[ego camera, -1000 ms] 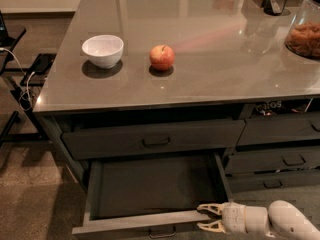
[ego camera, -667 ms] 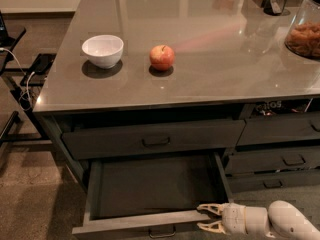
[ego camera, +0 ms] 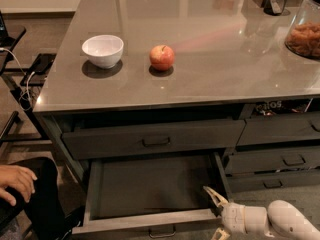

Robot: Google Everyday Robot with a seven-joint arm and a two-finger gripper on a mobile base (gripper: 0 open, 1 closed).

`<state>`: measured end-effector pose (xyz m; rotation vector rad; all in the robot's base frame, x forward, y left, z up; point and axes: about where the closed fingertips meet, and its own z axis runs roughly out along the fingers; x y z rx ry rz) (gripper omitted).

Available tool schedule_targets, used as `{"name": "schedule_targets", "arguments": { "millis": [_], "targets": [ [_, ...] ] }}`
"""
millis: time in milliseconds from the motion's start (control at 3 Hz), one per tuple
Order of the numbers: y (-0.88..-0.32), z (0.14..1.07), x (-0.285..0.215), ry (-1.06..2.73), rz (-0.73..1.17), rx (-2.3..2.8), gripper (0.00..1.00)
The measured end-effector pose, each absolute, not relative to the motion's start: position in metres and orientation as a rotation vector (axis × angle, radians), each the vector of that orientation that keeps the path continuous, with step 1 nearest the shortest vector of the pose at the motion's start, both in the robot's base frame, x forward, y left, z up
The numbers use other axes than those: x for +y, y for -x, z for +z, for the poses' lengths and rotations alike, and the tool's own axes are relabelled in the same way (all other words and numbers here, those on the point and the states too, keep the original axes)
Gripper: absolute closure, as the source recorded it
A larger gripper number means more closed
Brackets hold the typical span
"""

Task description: Open middle drawer

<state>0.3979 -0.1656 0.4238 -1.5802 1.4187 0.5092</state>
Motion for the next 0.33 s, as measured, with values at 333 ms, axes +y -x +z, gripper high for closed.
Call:
{"name": "schedule_targets", "arguments": {
  "millis": [333],
  "targets": [
    [-0.3979,0.4238,-0.1656,1.580,0.509,1.419,0.00]
  ]
}}
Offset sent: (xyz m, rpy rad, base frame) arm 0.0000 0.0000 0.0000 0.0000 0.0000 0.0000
